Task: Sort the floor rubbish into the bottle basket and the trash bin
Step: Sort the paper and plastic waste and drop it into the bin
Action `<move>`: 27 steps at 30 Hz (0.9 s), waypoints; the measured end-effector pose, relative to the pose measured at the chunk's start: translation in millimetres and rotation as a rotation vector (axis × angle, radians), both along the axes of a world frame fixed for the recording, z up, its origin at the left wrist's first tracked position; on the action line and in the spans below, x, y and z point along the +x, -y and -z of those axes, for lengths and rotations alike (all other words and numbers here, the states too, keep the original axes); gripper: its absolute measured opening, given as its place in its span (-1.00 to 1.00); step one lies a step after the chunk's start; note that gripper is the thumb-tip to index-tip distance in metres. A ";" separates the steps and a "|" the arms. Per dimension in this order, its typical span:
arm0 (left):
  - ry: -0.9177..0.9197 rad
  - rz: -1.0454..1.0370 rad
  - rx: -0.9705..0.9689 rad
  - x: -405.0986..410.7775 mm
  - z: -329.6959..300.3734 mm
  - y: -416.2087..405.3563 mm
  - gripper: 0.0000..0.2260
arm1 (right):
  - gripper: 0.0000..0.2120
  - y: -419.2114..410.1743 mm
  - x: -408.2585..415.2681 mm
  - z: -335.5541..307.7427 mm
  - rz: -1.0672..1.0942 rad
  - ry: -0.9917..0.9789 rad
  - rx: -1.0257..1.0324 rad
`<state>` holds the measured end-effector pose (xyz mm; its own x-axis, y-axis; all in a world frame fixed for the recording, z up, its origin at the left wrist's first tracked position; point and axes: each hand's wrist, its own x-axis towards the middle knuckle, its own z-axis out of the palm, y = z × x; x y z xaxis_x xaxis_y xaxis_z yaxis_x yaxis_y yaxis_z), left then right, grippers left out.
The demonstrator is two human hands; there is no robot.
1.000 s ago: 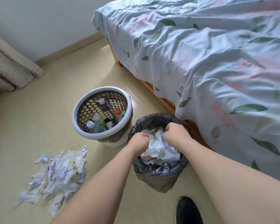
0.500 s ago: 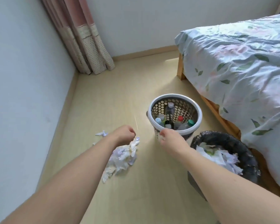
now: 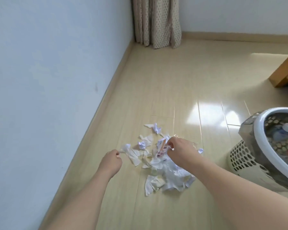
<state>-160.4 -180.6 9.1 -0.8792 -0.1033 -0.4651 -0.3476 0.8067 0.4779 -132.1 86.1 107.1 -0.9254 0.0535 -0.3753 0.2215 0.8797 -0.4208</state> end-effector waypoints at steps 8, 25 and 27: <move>-0.198 -0.233 0.203 -57.4 116.0 -8.8 -0.50 | -0.63 5.8 -93.4 96.2 -0.077 0.078 0.081; -0.681 -0.153 -0.168 -56.5 178.5 -28.3 -0.84 | -0.43 36.0 -181.1 180.1 -0.195 0.268 0.256; -0.697 -0.153 -0.155 -55.9 179.4 -29.2 -0.86 | -0.47 38.1 -181.8 183.2 -0.184 0.290 0.273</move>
